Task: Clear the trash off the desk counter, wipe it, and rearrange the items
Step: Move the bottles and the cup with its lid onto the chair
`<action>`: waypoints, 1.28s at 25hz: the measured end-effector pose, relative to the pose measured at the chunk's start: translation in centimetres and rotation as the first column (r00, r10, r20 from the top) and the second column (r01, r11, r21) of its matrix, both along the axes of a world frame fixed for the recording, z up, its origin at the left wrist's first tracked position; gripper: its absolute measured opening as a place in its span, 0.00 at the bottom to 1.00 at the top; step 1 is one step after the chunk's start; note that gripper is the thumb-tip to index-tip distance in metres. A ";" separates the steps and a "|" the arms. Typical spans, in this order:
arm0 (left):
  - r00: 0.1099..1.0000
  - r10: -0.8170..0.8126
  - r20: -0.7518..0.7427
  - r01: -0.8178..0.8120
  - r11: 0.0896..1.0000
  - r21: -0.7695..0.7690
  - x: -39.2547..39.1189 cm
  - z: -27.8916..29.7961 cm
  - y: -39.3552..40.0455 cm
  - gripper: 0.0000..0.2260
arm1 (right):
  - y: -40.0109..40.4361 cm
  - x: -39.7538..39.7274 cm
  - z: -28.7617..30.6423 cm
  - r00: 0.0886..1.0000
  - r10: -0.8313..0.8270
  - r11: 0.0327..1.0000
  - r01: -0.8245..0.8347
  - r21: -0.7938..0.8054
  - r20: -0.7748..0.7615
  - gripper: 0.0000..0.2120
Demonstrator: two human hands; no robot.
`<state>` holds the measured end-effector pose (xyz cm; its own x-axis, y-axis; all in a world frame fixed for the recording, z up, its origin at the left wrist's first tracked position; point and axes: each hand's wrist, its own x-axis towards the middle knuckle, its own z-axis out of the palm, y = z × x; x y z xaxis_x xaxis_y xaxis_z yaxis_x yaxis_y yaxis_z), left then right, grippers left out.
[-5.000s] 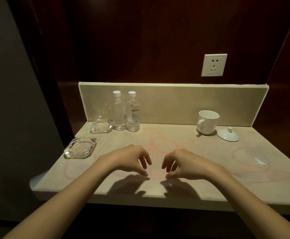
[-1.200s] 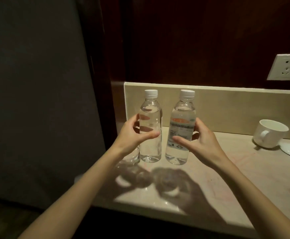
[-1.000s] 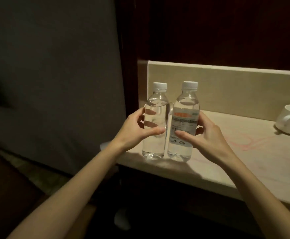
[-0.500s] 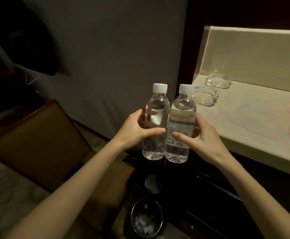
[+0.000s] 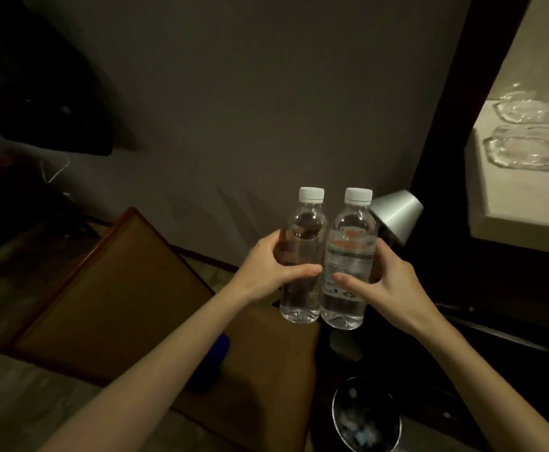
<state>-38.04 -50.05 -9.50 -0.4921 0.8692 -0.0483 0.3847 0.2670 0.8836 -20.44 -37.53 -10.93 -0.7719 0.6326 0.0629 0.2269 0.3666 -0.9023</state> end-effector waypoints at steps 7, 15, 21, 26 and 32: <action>0.983 -0.002 0.183 0.031 0.987 -0.157 -8.9 -10.1 -3.2 0.18 | -4.4 -8.9 -10.1 0.985 -0.052 0.983 0.079 -0.164 0.162 0.29; 0.976 0.120 0.179 -0.032 0.901 -0.432 -15.1 -27.5 -3.9 0.27 | -6.0 -16.0 -26.5 0.926 -0.022 0.942 0.145 -0.303 0.376 0.23; 0.967 0.161 0.200 -0.012 0.806 -0.592 -17.3 -40.0 -3.7 0.26 | -6.6 -19.1 -38.3 0.821 0.043 0.927 0.180 -0.330 0.569 0.13; 0.932 0.238 0.272 0.014 0.727 -0.687 -18.4 -47.3 -4.4 0.25 | -7.5 -20.2 -46.6 0.724 0.117 0.900 0.213 -0.381 0.680 0.13; 0.943 0.267 0.200 -0.024 0.653 -0.757 -18.5 -51.2 -5.1 0.27 | -8.3 -21.6 -50.8 0.687 0.121 0.893 0.240 -0.381 0.716 0.13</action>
<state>-56.49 -55.14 -60.72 -0.4684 0.4017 -0.7869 0.0624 0.9035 0.4241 -41.99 -45.84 -61.77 -0.4217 0.4990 -0.7571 0.8624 -0.0371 -0.5048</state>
